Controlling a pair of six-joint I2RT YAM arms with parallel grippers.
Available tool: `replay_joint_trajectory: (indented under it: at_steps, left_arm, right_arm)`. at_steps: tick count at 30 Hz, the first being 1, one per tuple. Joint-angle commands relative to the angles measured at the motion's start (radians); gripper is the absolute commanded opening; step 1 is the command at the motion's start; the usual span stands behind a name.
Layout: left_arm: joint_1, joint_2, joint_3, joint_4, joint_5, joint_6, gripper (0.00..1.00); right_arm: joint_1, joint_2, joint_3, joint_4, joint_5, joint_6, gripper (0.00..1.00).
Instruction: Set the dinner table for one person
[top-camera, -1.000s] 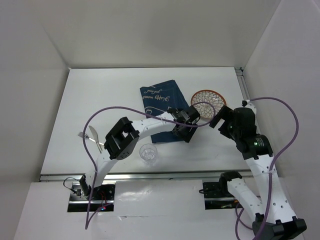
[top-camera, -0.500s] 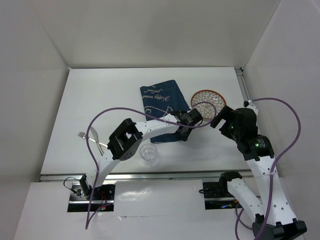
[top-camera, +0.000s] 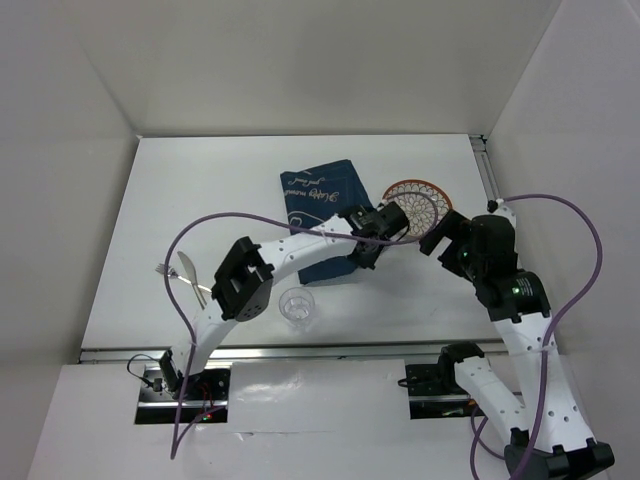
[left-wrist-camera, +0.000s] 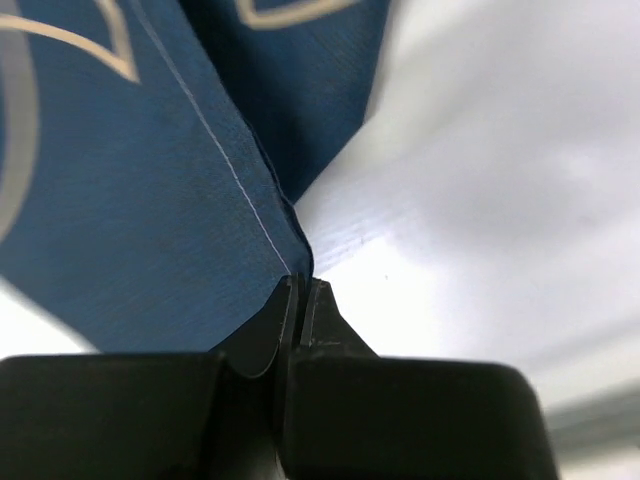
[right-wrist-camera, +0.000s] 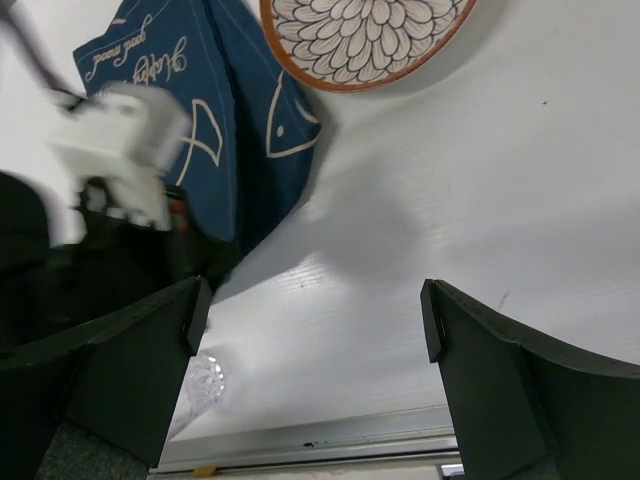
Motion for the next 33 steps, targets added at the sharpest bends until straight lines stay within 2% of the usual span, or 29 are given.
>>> replay_joint_trajectory:
  at_steps: [1, 6, 11, 16, 18, 20, 23, 25, 28, 33]
  left_arm:
    - [0.038, -0.193, 0.103, -0.099, -0.006, 0.042, 0.0]
    - [0.228, -0.391, 0.057, -0.089, 0.091, 0.032, 0.0]
    - [0.434, -0.604, -0.189, 0.025, 0.178, -0.007, 0.0]
    - [0.557, -0.805, -0.464, 0.147, 0.302, -0.056, 0.0]
    - [0.6, -0.835, -0.512, 0.183, 0.323, -0.056, 0.0]
    - [0.618, -0.846, -0.538, 0.183, 0.344, -0.065, 0.0]
    - [0.627, -0.856, -0.561, 0.183, 0.344, -0.065, 0.0]
    - [0.638, -0.865, -0.573, 0.183, 0.344, -0.065, 0.0]
    - [0.647, -0.875, -0.598, 0.195, 0.344, -0.065, 0.0]
    - [0.667, -0.884, -0.647, 0.206, 0.335, -0.065, 0.0]
  right_arm:
    - [-0.004, 0.004, 0.0, 0.031, -0.045, 0.0, 1.0]
    - [-0.004, 0.04, -0.08, 0.14, -0.145, 0.013, 1.0]
    - [-0.004, 0.176, -0.235, 0.339, -0.37, 0.086, 1.0]
    - [-0.004, 0.322, -0.316, 0.511, -0.413, 0.157, 0.98]
    - [-0.004, 0.392, -0.337, 0.597, -0.413, 0.174, 0.97]
    - [-0.004, 0.444, -0.346, 0.645, -0.47, 0.206, 0.93]
    - [0.016, 0.533, -0.372, 0.738, -0.542, 0.286, 0.93]
    - [0.03, 0.576, -0.381, 0.803, -0.542, 0.33, 0.91]
    - [0.062, 0.616, -0.407, 0.864, -0.493, 0.395, 0.81]
    - [0.139, 0.701, -0.347, 0.854, -0.351, 0.424, 0.76]
